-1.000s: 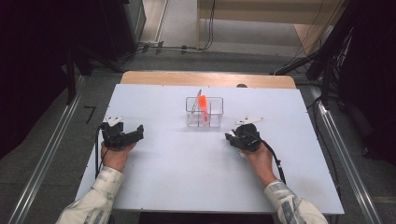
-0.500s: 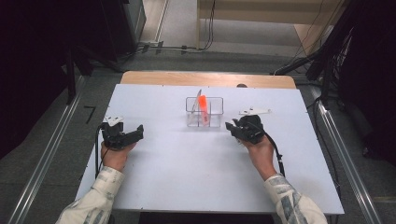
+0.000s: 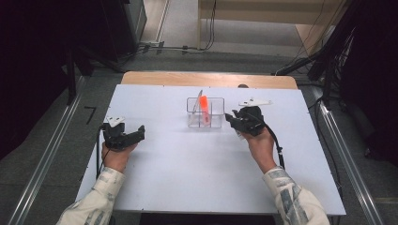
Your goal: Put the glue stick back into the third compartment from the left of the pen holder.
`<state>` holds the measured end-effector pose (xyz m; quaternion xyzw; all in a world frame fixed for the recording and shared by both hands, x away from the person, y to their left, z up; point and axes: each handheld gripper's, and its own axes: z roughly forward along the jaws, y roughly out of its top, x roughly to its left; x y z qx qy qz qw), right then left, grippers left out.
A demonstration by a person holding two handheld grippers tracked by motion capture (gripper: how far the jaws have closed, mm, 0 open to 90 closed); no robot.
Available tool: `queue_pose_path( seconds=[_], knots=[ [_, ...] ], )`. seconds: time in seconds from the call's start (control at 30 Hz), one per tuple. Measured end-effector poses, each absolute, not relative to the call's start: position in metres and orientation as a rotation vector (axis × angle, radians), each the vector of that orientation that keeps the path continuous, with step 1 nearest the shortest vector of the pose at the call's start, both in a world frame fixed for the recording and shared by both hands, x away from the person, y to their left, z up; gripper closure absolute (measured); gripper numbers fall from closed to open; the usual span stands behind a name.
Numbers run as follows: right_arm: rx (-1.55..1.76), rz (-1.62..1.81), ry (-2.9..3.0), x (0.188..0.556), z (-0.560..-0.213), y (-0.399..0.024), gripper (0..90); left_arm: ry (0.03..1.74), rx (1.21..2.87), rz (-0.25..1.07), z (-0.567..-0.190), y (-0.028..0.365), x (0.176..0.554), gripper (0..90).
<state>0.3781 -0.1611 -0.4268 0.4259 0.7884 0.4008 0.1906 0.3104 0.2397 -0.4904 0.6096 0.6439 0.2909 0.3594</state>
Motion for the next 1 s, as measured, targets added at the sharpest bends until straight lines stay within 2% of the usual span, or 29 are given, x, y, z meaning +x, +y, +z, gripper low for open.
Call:
queue_pose_path(
  seconds=[1.0],
  knots=[
    [1.198, 1.194, 2.174, 0.428, -0.392, -0.120, 63.0, 1.655, 1.592, 0.746, -0.491, 0.240, 0.310, 12.9]
  ],
)
